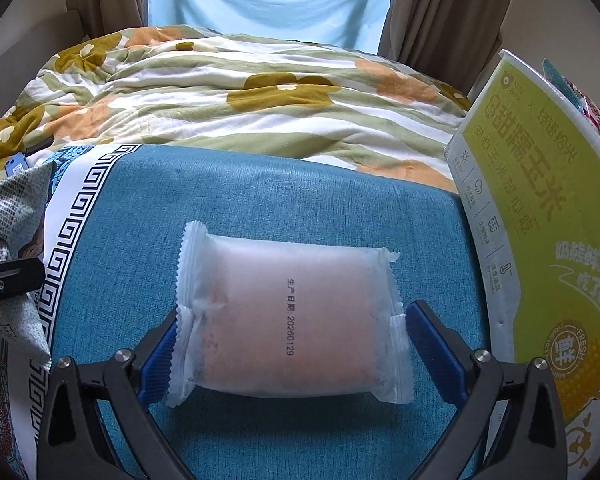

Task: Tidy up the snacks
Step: 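Grasp the grey printed bag with left tool while right tool grasps white wrapped pack, then carry both items into the cardboard box and open both tools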

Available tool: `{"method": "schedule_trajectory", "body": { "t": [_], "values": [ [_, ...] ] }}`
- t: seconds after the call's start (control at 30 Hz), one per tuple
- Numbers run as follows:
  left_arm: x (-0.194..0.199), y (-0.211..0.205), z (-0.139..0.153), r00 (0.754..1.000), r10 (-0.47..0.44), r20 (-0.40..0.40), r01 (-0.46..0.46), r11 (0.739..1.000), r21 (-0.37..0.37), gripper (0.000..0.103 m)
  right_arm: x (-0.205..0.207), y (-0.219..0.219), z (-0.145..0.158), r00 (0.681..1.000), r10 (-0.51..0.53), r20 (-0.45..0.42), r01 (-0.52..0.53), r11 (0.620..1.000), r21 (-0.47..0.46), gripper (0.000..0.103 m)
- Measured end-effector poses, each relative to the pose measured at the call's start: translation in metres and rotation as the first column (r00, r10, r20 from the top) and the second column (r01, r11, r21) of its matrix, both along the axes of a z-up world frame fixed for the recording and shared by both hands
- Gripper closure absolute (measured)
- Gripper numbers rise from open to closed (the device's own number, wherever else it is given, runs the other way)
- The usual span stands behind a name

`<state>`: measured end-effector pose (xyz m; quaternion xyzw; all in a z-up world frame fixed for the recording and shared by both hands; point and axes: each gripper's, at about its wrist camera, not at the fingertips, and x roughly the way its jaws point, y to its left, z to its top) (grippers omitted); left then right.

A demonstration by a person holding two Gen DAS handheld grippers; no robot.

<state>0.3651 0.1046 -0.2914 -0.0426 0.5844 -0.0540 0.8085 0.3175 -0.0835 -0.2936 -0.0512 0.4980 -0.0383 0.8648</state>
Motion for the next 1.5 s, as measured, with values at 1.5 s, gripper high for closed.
{"method": "schedule_trajectory", "body": {
  "t": [1.5],
  "values": [
    [-0.068, -0.190, 0.221, 0.935, -0.134, 0.327, 0.168, 0.982, -0.080, 0.033, -0.087, -0.129, 0.225, 0.957, 0.031, 0.289, -0.100, 0.969, 0.228, 0.030]
  ]
}}
